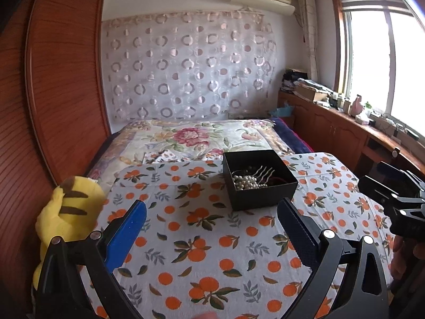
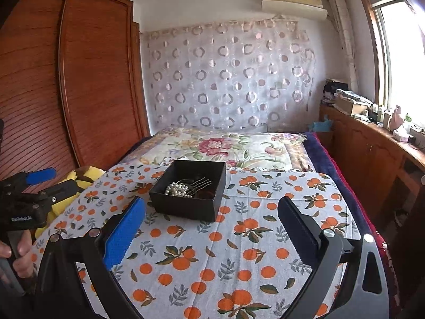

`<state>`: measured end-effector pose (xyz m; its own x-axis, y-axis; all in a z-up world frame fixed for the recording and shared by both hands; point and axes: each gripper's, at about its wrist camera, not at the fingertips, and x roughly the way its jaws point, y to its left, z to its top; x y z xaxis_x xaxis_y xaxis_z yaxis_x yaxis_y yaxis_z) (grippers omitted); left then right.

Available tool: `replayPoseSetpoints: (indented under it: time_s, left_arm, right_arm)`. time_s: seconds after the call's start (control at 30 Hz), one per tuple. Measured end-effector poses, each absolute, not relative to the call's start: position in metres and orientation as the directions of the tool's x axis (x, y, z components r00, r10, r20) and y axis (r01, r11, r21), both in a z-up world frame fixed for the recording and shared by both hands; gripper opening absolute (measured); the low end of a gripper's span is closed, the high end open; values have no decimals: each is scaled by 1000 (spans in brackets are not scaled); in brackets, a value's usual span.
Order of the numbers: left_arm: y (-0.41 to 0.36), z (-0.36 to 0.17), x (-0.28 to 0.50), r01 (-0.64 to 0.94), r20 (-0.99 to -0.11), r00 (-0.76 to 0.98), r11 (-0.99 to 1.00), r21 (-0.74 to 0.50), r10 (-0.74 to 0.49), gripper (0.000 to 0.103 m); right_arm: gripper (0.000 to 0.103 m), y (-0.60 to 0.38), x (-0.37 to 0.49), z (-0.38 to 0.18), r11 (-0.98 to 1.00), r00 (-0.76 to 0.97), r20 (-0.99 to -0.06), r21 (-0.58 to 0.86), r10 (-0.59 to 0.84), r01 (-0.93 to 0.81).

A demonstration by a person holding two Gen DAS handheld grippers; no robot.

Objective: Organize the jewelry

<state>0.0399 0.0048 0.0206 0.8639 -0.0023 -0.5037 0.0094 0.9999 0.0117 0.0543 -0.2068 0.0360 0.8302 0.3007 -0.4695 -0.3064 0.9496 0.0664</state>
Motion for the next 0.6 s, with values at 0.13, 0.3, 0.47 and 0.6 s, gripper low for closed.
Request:
replayPoseSetpoints:
  time_s: [0.13,0.3,0.47,0.6]
  left_arm:
    - [4,16,38,3,-508,862,1000,25,10,95]
    - [4,12,38,5,-514,858,1000,21,7,95]
    - [4,11,39,5,-515,857,1000,21,6,95]
    - [4,9,39,5,-518,855,1000,22,7,95]
  right_arm:
    - [100,-206,55,33,950,828,-472,71,301,-305]
    - [100,-206,55,33,951,830,-473,69,297,-302]
    - [100,-205,55,32,952,831,-472,67,295,-300]
    - [100,-205,55,31,952,830,-473,68,295,-300]
